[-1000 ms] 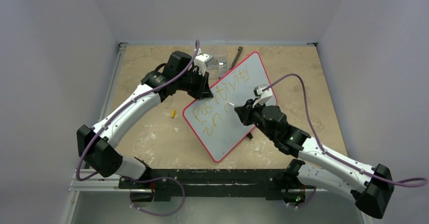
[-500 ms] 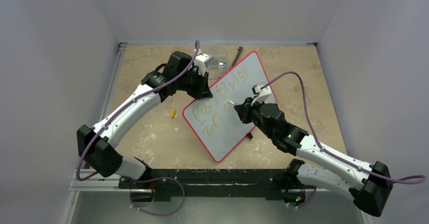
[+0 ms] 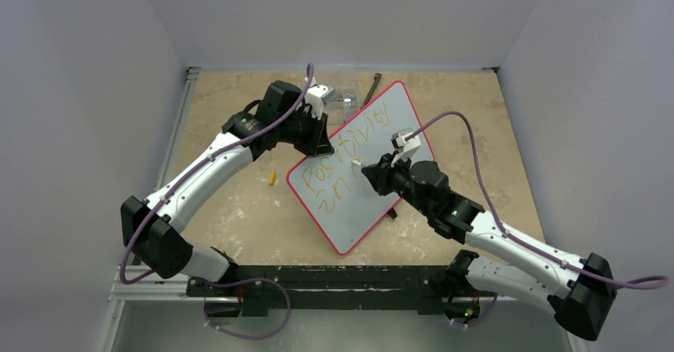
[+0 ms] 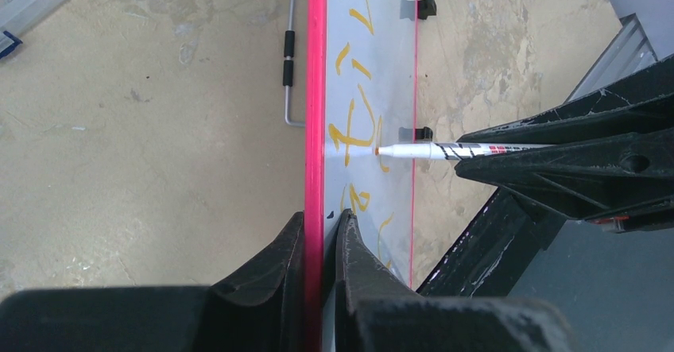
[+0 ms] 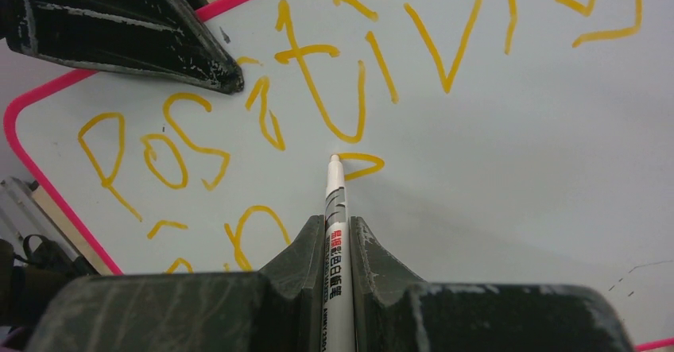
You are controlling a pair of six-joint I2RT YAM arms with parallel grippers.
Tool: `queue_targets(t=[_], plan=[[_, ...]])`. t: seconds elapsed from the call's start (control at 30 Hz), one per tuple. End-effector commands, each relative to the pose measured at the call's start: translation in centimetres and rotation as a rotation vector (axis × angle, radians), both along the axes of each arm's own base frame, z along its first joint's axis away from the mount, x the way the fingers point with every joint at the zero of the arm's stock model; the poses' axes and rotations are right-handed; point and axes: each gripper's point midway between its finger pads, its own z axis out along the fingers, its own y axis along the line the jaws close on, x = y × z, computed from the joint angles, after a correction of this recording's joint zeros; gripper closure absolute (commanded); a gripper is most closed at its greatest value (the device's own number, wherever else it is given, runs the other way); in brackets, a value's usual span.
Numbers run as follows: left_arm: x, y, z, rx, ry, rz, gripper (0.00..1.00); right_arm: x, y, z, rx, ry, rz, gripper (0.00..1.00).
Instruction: Write a sentence on the whiteboard
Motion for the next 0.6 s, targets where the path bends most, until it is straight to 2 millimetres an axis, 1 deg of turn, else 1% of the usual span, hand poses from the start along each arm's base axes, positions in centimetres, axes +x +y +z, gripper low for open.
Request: queue_targets(t=[0.0,0.13,0.3,0.57], plan=[[-0.3,2.9,-2.8,0.196,-0.030,0.005,1.00,-1.2,0.9,-2.6,-0.052,0.056,0.089,1.00],[-0.3,2.9,-2.8,0.196,-0.033,0.006,1.00,-1.5,0.5,-3.9,-0.072,0.092,0.080,1.00],[-0.3,2.9,-2.8,0.196,-0.033,0.005,1.00,-2.3,-0.1,-5.0,-0.073,0.137,0.072,1.00],[-0.2,2.9,-2.7,0.196,-0.038,0.008,1.00,-3.3,-1.4,-5.6,-0.052,0.185,0.036,1.00]])
